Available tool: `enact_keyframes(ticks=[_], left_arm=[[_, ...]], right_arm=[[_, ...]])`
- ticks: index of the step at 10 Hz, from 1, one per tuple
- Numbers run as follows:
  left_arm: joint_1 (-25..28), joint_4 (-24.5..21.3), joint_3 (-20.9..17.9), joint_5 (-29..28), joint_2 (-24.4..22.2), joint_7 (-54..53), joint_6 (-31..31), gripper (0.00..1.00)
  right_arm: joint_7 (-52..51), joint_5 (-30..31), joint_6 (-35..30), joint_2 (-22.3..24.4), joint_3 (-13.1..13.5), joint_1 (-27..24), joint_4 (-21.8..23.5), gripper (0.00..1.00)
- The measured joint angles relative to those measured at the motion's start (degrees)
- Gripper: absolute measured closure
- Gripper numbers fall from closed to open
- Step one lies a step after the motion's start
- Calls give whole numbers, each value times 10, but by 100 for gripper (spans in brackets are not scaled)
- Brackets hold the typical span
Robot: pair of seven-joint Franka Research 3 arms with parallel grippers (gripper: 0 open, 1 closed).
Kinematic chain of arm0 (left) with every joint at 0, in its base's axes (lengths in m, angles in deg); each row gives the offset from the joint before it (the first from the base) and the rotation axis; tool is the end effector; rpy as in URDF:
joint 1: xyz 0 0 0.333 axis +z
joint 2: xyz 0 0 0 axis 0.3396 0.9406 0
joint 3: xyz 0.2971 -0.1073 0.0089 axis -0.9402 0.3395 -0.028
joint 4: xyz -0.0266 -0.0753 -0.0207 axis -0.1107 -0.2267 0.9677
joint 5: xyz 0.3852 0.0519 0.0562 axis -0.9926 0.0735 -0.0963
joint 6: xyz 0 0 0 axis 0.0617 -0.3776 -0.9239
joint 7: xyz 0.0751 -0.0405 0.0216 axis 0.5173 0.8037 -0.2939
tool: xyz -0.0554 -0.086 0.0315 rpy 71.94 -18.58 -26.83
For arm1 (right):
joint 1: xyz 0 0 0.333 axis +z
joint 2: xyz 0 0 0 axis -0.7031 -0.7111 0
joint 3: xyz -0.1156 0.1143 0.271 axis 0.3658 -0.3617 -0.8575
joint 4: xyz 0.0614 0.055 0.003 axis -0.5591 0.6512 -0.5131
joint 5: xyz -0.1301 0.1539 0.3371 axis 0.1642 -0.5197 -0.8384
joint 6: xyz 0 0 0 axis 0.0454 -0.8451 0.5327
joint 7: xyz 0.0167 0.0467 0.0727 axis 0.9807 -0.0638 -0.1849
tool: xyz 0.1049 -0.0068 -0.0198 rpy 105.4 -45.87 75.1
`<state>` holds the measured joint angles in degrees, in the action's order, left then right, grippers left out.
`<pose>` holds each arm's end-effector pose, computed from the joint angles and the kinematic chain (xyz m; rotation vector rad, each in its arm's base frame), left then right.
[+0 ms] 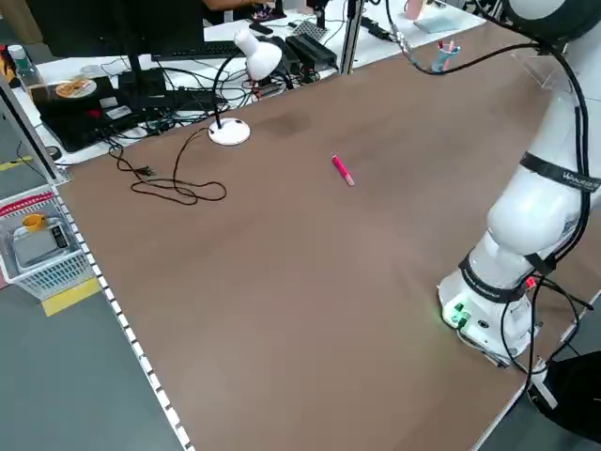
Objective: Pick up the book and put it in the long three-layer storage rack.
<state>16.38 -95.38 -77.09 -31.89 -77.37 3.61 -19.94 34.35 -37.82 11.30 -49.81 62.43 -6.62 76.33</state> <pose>0.6023 -0.0283 0.5927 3.0821 -0.0818 -0.1516 0.5183 -0.2864 0.4325 -2.5312 1.2244 0.6793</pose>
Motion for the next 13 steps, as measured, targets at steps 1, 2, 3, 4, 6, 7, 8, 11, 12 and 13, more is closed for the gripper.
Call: enact_keyframes(ticks=[1,2,3,4,6,7,8,11,12,13], left_arm=[[1,-1,0,0,-2,0,1,0],[4,-1,3,0,-5,0,3,0],[10,-1,9,0,-6,0,4,0],[26,-2,25,0,-8,0,6,0],[69,-5,68,0,-11,1,10,0],[84,-8,80,0,-13,1,11,0],[91,-10,85,0,-15,1,12,0],[96,-11,88,0,-20,6,22,0],[98,-12,88,0,-21,8,23,0],[101,-12,89,-2,-21,8,24,0]], right_arm=[[4,0,-1,-3,0,0,-4,85],[8,0,-5,-7,0,0,-8,85],[12,0,-8,-8,0,0,-10,85],[16,0,-9,-11,0,0,-12,85],[18,1,-9,-16,0,0,-12,85],[18,2,-9,-19,0,0,-12,85],[18,4,-10,-23,1,0,-13,85],[18,23,-9,-34,1,0,-14,85],[18,28,-9,-36,1,0,-15,85],[18,32,-9,-37,1,0,-16,85]])
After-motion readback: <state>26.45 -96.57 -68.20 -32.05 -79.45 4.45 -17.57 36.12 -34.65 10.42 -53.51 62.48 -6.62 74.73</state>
